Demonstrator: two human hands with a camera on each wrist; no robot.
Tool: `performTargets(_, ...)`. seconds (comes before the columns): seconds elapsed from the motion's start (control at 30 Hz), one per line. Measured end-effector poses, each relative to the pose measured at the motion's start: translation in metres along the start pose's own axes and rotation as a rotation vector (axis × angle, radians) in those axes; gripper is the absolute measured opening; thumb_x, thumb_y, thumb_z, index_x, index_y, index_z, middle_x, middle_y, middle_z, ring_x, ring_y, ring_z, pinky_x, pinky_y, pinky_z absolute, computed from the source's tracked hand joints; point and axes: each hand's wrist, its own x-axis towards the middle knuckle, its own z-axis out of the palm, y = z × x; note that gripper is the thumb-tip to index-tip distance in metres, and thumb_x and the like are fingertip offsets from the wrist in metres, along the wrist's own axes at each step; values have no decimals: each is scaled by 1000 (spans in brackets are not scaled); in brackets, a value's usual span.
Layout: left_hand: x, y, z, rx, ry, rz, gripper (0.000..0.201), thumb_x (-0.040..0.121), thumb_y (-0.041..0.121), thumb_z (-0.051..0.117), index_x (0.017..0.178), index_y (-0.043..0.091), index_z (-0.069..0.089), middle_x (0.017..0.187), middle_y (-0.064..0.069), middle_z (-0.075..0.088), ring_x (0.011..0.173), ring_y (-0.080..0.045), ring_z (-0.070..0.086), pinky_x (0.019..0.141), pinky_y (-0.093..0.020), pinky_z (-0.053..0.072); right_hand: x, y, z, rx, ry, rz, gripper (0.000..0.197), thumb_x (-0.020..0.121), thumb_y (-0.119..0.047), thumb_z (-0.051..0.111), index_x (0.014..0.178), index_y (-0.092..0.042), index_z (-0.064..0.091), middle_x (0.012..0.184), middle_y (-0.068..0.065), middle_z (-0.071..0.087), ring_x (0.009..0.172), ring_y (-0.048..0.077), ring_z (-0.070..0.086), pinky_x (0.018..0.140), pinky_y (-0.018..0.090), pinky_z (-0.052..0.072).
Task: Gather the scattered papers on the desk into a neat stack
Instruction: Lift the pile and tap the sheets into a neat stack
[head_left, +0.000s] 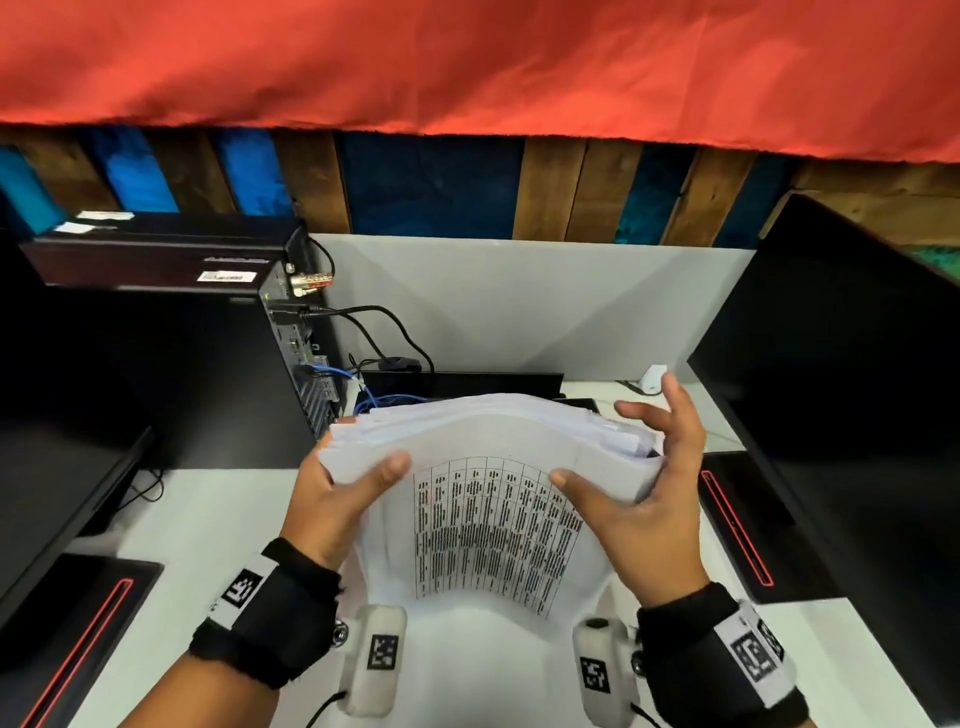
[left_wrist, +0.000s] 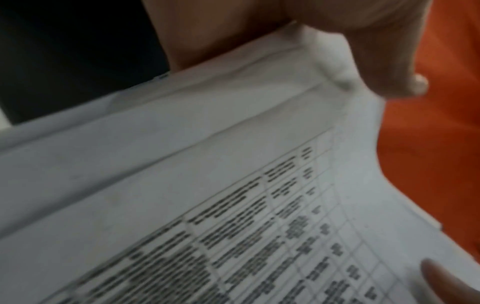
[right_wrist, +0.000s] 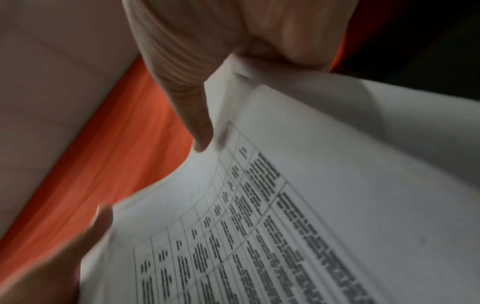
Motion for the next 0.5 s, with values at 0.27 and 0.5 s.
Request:
performTargets(0.27,-4,30,35,226,355,184,32,71,40,76,74,10,65,70,5,63,68,-9,57,68,-20,48,-7,-13,10,-595,41,-299,38,77,-41,74,113,-32,69,114,1,50,91,9,57,61,33,58)
performTargets(0.5,-1,32,35,228,430,146,10,79,14,64,70,10,67,74,-7,65,74,-15,57,75,-32,46,-16,-7,8,-521,208,-289,40,69,-35,83,103,-16,73,116,3,48,101,-1,51,72,22,54)
